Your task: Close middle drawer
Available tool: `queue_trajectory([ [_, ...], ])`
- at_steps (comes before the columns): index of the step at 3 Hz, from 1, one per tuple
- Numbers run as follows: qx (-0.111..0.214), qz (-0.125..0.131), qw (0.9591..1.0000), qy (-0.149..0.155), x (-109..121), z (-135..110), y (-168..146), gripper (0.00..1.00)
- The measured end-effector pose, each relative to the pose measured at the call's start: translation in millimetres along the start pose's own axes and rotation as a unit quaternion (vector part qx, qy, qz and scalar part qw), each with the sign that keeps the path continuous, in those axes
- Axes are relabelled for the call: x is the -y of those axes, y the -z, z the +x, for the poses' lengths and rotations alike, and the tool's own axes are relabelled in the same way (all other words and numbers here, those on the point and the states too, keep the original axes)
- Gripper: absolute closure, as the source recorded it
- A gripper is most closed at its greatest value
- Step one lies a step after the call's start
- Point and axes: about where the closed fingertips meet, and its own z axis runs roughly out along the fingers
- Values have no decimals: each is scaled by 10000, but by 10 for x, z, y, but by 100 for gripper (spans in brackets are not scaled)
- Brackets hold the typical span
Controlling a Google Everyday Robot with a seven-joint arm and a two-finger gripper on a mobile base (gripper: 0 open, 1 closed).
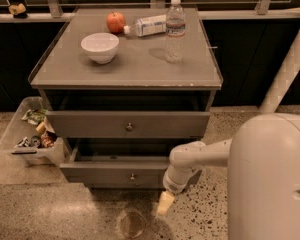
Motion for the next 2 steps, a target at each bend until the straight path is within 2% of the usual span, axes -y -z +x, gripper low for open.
queue_trajectory([
  [1,161,169,9997,-87,226,-247,256,0],
  [2,447,246,9987,-8,407,-470,582,0],
])
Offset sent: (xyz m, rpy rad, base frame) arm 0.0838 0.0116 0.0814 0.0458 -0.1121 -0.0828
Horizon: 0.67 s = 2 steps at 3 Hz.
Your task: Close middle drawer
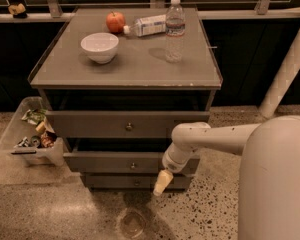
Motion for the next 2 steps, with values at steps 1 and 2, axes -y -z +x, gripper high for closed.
queue_trajectory([
  [1,1,-4,10000,55,-1,1,-2,0],
  [2,-102,-66,9999,60,-153,60,-109,0],
])
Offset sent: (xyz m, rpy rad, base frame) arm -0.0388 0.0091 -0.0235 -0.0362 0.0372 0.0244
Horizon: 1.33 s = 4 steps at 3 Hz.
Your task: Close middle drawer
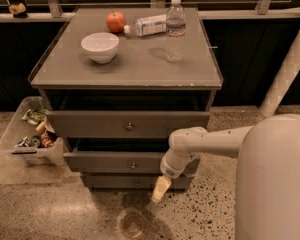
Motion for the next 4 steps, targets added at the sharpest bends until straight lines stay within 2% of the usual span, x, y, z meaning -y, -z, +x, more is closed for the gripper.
queue_trajectory([
  [1,-52,-233,9997,-61,-147,65,-206,0],
  [2,-100,-147,9997,-160,29,61,-428,0],
  [3,25,-35,9990,-443,446,92,-608,0],
  [4,25,-35,9990,-443,446,92,-608,0],
])
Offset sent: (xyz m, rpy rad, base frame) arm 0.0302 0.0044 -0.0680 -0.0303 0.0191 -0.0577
